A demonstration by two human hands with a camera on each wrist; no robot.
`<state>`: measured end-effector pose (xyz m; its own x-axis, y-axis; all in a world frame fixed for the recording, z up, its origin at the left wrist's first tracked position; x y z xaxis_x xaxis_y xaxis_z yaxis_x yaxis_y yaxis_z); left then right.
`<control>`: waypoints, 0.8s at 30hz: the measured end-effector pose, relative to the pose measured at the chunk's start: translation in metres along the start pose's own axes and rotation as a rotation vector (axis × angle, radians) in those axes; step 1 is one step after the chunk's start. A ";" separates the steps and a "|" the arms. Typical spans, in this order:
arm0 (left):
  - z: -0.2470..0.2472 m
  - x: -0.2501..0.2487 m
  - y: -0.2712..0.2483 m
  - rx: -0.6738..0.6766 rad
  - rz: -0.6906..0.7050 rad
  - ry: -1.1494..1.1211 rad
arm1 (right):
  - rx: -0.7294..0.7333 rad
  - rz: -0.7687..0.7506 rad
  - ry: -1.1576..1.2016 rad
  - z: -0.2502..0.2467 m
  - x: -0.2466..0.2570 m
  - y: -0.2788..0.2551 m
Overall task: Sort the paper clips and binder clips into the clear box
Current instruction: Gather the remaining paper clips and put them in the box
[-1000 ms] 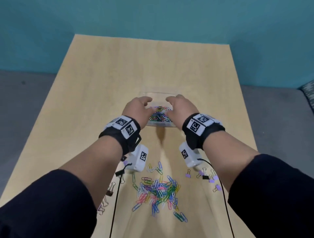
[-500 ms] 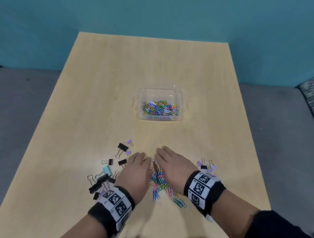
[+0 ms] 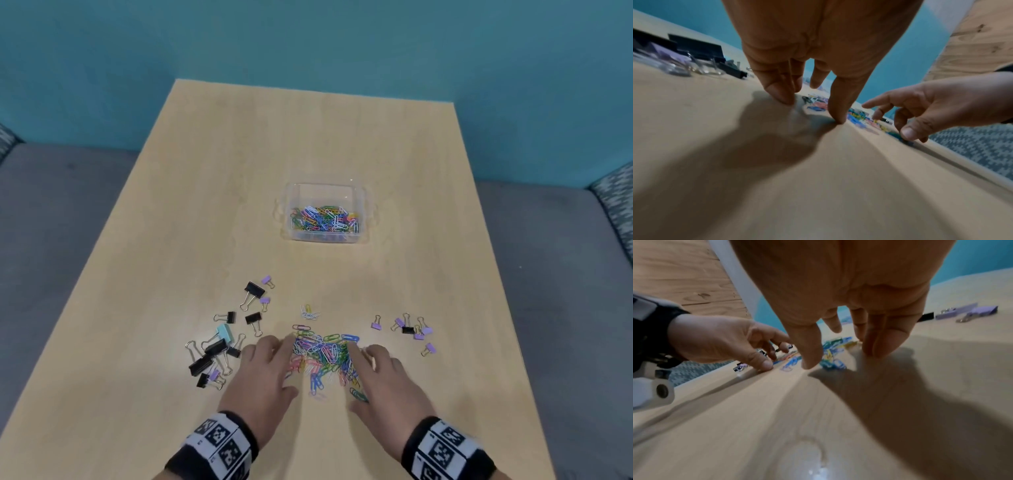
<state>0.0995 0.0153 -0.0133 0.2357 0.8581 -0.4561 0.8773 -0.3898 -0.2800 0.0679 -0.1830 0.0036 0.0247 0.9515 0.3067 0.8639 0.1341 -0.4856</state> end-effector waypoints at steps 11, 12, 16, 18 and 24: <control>0.000 -0.019 0.053 -0.013 0.016 0.014 | -0.116 -0.036 0.012 0.002 0.023 0.057; 0.001 -0.019 0.055 -0.016 0.015 0.019 | -0.113 -0.047 0.000 0.001 0.022 0.060; 0.004 -0.016 0.058 -0.020 0.032 0.054 | -0.063 -0.104 -0.027 -0.004 0.020 0.063; 0.004 -0.016 0.058 -0.027 0.045 0.068 | -0.044 -0.121 -0.033 -0.008 0.020 0.062; 0.002 -0.012 0.057 -0.039 0.074 0.050 | 0.003 -0.125 -0.085 -0.010 0.014 0.064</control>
<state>0.1458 -0.0176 -0.0257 0.3199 0.8437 -0.4310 0.8722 -0.4400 -0.2140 0.1283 -0.1645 -0.0146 -0.1259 0.9472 0.2948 0.8560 0.2539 -0.4503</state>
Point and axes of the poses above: each hand's wrist, its own y-axis towards the middle knuckle, its own z-axis out of the palm, x = y × z, the point moved 5 cm from there along y, towards the middle knuckle, and after that the axes turned 3 degrees about z, right-handed, at the moved point
